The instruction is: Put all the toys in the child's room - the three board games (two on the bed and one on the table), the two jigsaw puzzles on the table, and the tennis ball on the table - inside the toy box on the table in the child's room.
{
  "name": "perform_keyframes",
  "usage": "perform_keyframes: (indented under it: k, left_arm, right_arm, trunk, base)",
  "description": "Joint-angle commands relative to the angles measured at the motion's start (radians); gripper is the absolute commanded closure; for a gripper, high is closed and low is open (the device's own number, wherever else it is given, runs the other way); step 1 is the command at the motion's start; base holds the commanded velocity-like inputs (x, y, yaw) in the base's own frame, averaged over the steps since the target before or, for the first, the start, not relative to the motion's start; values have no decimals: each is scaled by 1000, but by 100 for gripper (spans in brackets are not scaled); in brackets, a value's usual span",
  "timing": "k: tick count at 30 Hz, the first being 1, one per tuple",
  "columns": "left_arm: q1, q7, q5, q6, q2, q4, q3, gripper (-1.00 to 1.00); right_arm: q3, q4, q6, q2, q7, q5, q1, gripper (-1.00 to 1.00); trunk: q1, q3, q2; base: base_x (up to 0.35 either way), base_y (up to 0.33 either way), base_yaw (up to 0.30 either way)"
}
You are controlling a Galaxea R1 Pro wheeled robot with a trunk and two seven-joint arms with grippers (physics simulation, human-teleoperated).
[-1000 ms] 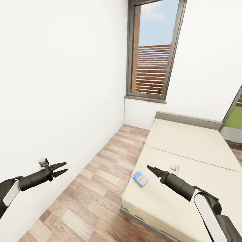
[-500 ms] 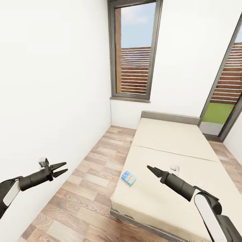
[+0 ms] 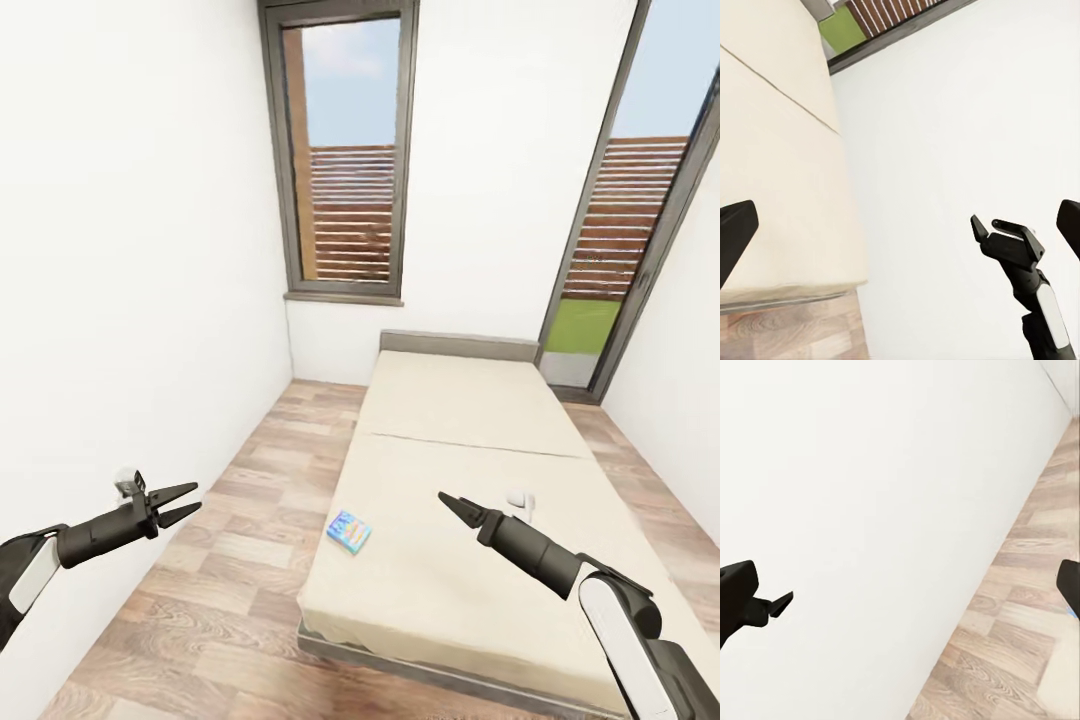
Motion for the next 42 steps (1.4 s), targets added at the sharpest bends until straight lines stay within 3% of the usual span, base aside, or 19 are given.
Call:
perform_keyframes:
  k: [1, 13, 34, 42]
  left_arm:
    - [0, -1, 3, 9, 0, 0, 0, -100]
    - [0, -1, 3, 9, 1, 0, 1, -100]
    - [0, -2, 3, 9, 3, 0, 1, -100]
    - [0, -2, 3, 9, 2, 0, 1, -100]
  right_arm:
    - [-1, 0, 8, 0, 0, -6, -1, -100]
    - [-1, 0, 7, 0, -1, -6, -1, -100]
    - [-11, 0, 7, 2, -1, -9, -1, -100]
    - [-17, 9, 5, 3, -1, -9, -1, -100]
  trunk:
    - [1, -2, -2]
    - [1, 5, -2]
    - [1, 2, -2]
    - [1, 2, -2]
  base:
    - [6, 0, -285]
    - [196, 0, -260]
    - [320, 0, -40]
    - [117, 1, -86]
